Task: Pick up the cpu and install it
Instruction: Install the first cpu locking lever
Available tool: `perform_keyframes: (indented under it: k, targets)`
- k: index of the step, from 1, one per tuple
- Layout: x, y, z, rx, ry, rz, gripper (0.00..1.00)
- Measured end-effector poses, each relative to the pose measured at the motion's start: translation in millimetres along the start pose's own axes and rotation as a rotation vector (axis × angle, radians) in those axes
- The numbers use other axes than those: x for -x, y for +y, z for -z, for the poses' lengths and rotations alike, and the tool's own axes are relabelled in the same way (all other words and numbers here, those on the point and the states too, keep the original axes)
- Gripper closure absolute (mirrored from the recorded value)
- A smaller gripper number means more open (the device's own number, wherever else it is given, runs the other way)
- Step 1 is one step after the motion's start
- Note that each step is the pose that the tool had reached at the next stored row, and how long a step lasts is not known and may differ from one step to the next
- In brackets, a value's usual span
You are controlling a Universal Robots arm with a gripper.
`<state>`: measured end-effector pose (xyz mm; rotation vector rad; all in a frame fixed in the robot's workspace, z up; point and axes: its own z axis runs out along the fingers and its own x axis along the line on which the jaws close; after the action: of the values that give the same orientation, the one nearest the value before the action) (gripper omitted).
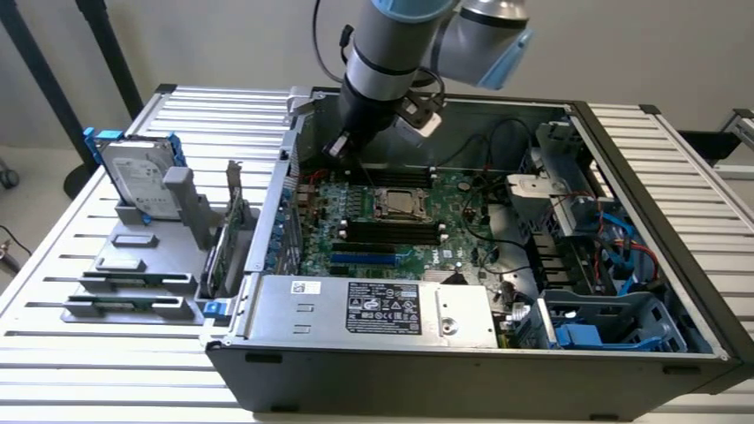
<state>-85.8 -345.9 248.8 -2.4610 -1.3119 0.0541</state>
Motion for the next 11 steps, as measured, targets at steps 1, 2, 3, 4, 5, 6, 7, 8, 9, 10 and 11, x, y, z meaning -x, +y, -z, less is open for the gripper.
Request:
perform_keyframes:
  k: [1,2,3,4,5,6,7,8,9,10,11]
  targets:
    - [0.7,-1.2,-1.2,0.0006,0.0012,-0.004,0.89]
    - [1.4,-2.5,-2.6,0.0013,0.0027,-0.008,0.89]
    - [2.0,-3.5,-3.8,0.0018,0.004,-0.012,0.89]
    - [2.5,-4.3,-4.8,0.0023,0.0056,-0.016,0.89]
    - [2.9,-4.8,-5.7,0.0027,0.0081,-0.022,0.89]
    - [3.2,-4.9,-6.3,0.0016,0.0135,-0.028,0.89]
    - [3.3,-4.7,-6.8,0.0006,0.0205,-0.035,0.89]
    - [3.3,-4.6,-7.2,-0.0007,0.0288,-0.042,0.89]
    - [3.4,-4.6,-7.4,-0.0023,0.0373,-0.047,0.89]
    - [3.4,-4.5,-7.6,-0.0042,0.0465,-0.051,0.89]
    - [3.4,-4.5,-7.7,-0.0062,0.0573,-0.054,0.89]
